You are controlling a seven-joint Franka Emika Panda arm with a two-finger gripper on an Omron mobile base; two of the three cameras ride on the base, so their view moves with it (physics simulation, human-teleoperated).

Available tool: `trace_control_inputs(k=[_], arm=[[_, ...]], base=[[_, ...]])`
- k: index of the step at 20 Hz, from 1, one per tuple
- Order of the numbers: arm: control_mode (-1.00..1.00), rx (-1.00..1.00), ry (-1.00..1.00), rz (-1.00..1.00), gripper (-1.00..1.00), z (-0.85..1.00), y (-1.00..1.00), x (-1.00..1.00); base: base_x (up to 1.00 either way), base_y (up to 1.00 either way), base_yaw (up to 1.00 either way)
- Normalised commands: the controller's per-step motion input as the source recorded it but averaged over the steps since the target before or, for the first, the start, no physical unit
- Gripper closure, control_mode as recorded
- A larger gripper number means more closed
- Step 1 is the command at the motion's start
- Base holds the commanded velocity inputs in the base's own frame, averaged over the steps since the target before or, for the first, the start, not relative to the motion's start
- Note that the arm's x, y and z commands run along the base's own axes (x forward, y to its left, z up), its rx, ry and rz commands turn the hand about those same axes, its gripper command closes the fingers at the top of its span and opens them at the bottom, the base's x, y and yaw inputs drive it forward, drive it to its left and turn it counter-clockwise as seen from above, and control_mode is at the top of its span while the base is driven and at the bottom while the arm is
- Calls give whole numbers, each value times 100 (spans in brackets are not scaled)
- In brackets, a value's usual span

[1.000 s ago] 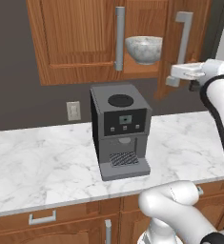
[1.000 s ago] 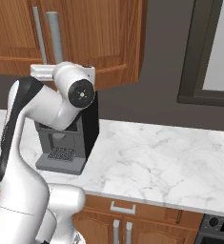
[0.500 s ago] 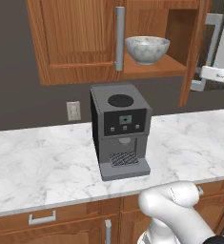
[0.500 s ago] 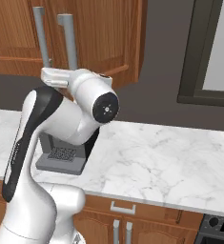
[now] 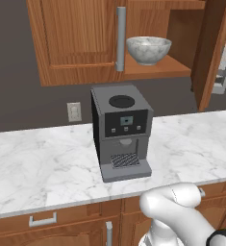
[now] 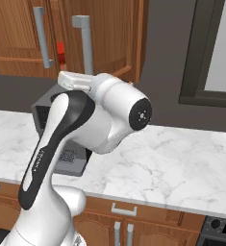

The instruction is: Move the bowls from the cabinet to the plates on the dining table.

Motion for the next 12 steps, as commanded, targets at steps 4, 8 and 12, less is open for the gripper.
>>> trace_control_inputs(k=[4, 8, 12], arm=[[-100, 1, 2, 10, 100, -20, -34, -5], [-100, 0, 0, 10, 100, -16, -35, 2], [-100, 1, 0, 9, 100, -22, -37, 8]], base=[[0, 0, 0], [0, 0, 0], [0, 0, 0]])
